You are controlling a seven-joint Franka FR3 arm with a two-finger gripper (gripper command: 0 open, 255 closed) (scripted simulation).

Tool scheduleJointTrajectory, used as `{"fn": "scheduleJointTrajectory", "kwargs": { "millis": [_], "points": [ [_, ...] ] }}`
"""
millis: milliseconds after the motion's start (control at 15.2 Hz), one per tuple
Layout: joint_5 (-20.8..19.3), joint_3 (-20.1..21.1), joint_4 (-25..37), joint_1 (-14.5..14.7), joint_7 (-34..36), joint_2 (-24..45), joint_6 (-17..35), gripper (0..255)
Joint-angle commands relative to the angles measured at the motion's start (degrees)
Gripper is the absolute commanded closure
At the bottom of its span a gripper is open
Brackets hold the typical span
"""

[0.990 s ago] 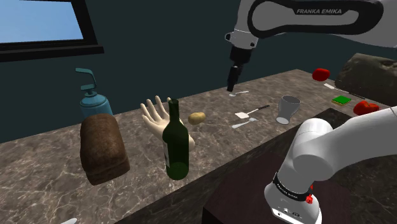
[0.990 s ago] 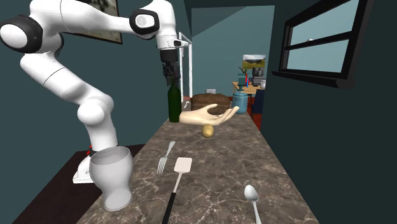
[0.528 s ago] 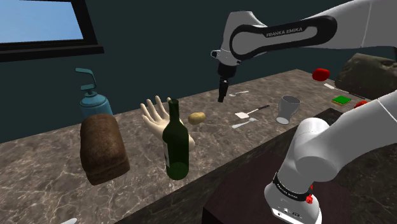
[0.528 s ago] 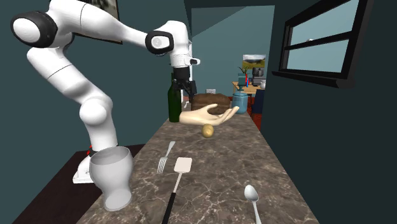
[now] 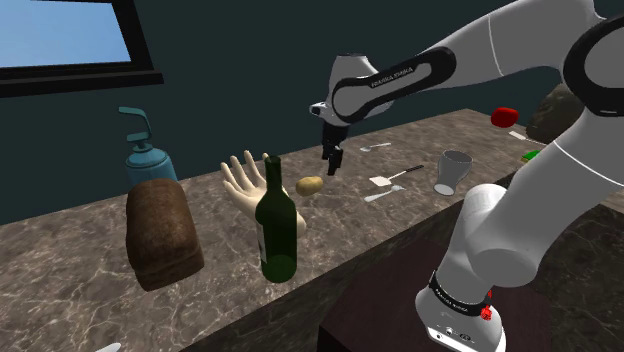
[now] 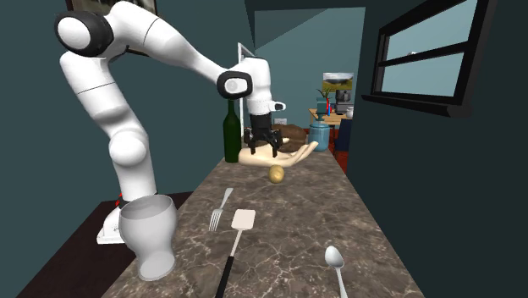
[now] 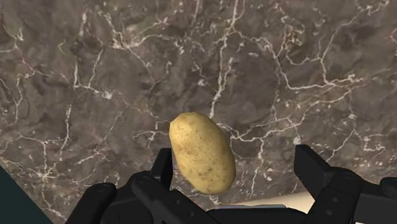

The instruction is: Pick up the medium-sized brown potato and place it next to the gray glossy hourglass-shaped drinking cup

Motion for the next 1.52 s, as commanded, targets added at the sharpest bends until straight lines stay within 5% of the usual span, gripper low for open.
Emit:
{"fn": "scheduleJointTrajectory", "kwargs": {
  "millis": [0, 264, 792, 1254, 1320, 1452],
  "points": [
    [1.6, -1.5, 0.7, 1.6, -5.6, 4.6, 3.9, 0],
    [6.2, -3.2, 3.3, 4.1, -15.8, 12.9, 9.1, 0],
    [9.7, -3.2, 1.9, 4.5, -18.3, 17.8, 14.9, 0],
    [9.6, -3.2, 1.9, 4.5, -18.3, 17.8, 14.9, 0],
    [9.6, -3.2, 1.9, 4.5, -18.3, 17.8, 14.9, 255],
    [9.6, -3.2, 1.9, 4.5, -18.3, 17.8, 14.9, 255]
  ]
}}
